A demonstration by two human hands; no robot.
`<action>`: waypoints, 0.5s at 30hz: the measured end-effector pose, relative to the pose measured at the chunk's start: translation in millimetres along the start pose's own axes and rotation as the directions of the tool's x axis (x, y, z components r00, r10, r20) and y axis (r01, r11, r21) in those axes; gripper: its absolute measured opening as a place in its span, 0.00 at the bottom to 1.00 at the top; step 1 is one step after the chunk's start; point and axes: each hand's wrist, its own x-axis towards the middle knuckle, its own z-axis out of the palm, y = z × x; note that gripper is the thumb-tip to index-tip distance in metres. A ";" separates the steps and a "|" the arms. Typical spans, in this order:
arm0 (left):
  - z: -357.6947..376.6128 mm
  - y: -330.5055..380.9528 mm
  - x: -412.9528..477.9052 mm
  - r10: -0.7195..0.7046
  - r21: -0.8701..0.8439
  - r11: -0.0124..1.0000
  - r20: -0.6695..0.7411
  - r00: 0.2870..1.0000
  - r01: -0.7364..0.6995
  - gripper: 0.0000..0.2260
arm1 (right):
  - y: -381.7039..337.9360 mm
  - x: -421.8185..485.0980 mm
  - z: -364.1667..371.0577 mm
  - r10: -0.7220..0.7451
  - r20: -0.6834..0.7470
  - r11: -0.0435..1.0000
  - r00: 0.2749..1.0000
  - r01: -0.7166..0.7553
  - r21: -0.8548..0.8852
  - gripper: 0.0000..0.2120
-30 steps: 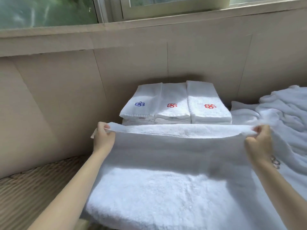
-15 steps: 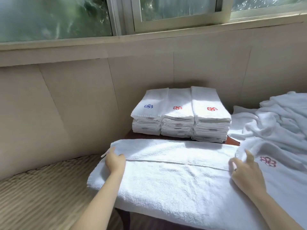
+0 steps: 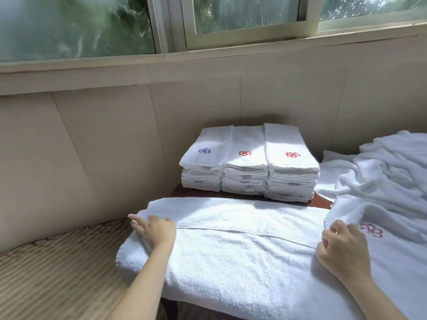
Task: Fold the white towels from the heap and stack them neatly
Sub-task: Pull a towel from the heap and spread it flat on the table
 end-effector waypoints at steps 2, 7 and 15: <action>-0.3 2.0 -5.4 0.049 0.186 0.981 0.009 0.999 -0.050 0.18 | 0.2 -0.6 0.3 0.038 -0.004 0.998 0.999 -0.038 0.040 0.06; 26.0 65.5 -72.5 0.394 0.202 0.870 0.264 0.880 -0.450 0.19 | 12.1 6.9 -3.8 0.485 0.272 0.765 0.831 -0.554 0.330 0.12; 101.5 210.2 -249.2 0.719 -0.346 0.633 0.595 0.360 -0.692 0.20 | 71.5 4.5 -42.6 0.533 0.669 0.218 0.519 -0.848 0.484 0.17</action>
